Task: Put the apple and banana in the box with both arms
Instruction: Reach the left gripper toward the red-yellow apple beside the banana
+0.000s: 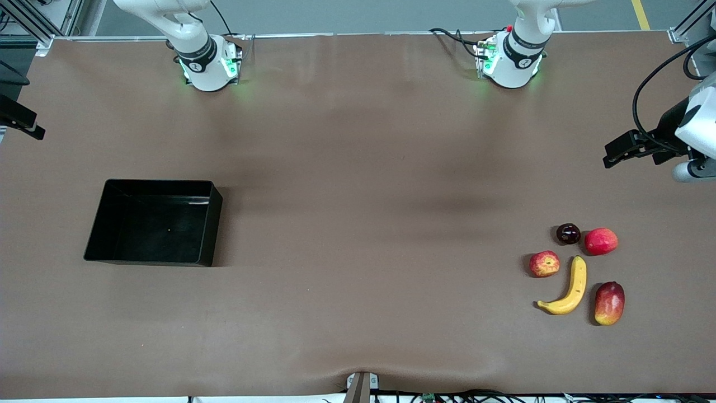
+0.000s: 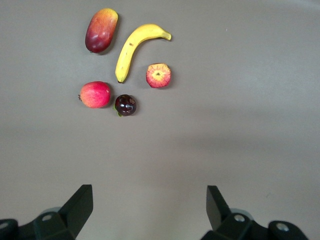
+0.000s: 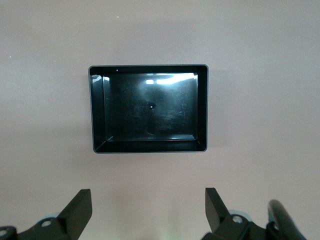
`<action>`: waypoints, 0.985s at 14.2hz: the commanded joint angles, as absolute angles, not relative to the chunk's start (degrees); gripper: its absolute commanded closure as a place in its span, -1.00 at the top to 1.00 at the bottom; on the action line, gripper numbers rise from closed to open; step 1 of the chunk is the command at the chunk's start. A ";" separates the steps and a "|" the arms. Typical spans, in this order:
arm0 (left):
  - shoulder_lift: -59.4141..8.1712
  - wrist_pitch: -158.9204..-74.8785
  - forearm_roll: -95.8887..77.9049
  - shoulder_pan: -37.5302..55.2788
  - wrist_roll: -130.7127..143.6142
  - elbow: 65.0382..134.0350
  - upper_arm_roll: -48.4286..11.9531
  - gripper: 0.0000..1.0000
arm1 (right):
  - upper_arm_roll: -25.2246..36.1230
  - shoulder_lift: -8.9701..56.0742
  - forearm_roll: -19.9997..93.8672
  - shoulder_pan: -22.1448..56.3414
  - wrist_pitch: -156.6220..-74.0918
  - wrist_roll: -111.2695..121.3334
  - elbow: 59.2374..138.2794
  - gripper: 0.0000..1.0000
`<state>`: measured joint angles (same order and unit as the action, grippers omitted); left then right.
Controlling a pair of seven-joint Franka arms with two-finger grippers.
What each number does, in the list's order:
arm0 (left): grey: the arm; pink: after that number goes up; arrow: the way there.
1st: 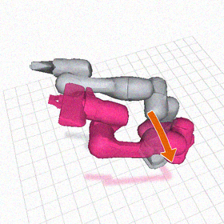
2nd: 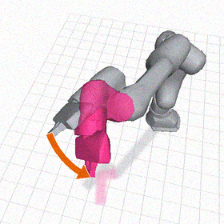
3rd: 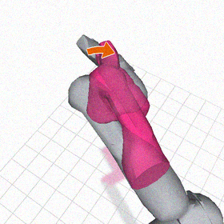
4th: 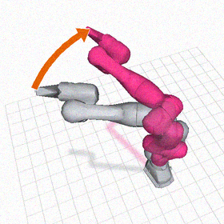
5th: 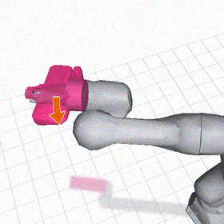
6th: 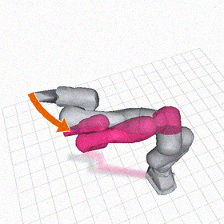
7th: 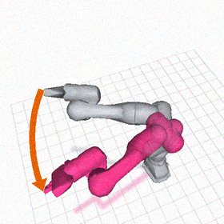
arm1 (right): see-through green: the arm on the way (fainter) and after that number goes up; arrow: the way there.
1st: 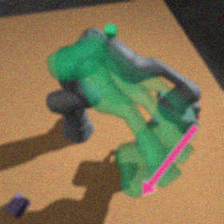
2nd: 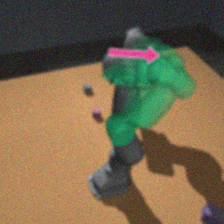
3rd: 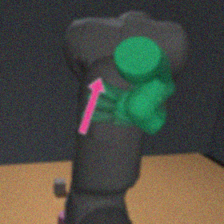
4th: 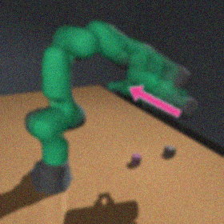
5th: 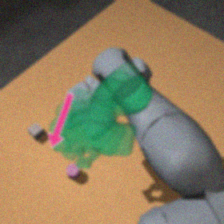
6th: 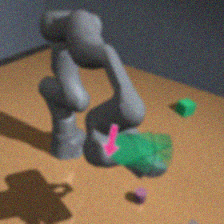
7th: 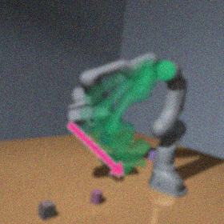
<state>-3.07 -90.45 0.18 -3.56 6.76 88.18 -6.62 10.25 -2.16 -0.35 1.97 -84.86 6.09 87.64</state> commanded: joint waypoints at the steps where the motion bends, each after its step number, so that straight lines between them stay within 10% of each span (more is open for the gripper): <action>1: -3.51 -89.65 -0.09 -3.78 7.21 86.75 -6.77 1.00 | 10.02 -2.02 0.35 1.67 -83.94 4.92 86.66 1.00; 8: -15.71 -92.09 0.00 -4.13 7.29 79.72 -5.28 1.00 | 10.20 -0.18 -0.53 1.06 -84.46 5.27 86.66 1.00; 14: -26.36 -110.86 1.41 -3.95 7.91 85.40 -5.27 1.00 | 10.20 7.28 -0.88 -3.24 -88.15 5.89 86.57 1.00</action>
<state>-24.69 -104.49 0.39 -4.01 6.81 83.25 -5.26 10.63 3.29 -0.42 -0.94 -87.42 5.89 87.80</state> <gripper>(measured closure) 0.000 0.000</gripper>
